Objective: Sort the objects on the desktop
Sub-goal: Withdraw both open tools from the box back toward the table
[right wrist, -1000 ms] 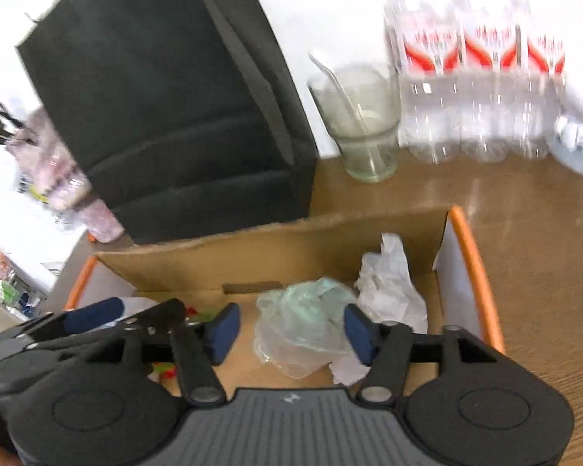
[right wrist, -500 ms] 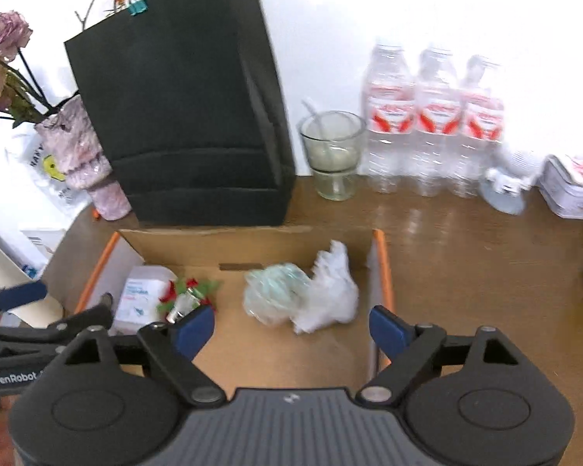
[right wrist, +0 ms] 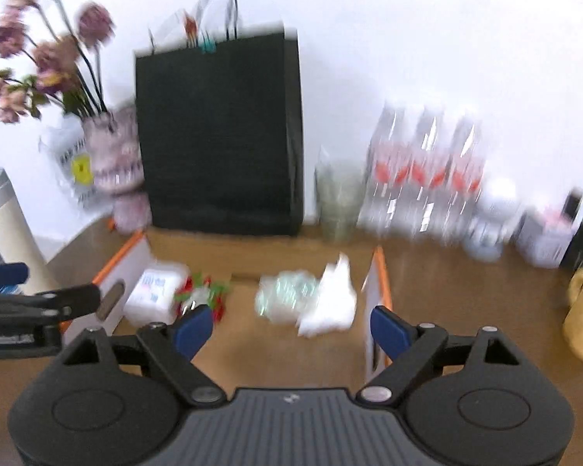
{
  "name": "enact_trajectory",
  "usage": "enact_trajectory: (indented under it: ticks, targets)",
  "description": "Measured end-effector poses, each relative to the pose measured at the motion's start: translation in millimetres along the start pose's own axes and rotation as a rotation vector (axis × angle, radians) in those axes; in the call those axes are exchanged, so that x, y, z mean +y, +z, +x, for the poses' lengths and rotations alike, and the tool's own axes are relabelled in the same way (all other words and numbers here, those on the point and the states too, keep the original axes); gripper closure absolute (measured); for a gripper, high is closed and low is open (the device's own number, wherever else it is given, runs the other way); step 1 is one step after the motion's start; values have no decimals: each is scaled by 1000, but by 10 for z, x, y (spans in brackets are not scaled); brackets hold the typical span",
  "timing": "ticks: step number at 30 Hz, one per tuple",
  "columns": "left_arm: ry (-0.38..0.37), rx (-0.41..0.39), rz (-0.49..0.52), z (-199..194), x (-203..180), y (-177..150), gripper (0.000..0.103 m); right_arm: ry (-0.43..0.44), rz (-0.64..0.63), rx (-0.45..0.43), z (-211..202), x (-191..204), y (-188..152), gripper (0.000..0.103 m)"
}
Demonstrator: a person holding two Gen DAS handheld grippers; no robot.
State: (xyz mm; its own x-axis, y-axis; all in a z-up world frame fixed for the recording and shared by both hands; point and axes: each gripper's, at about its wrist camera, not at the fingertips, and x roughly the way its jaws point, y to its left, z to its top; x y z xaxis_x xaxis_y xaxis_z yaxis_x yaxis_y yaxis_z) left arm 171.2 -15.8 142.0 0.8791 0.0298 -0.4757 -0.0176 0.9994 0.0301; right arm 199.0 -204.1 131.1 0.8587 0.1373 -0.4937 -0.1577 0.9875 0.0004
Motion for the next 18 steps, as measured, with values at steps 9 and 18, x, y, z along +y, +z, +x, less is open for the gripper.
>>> enact_trajectory:
  ticks: [9, 18]
  targets:
    - [-56, -136, -21, -228, 6, -441, 0, 20, -17, -90, -241, 187, -343, 15]
    - [-54, -39, -17, -931, 96, -947, 0, 72, 39, -75, -911, 212, -941, 1]
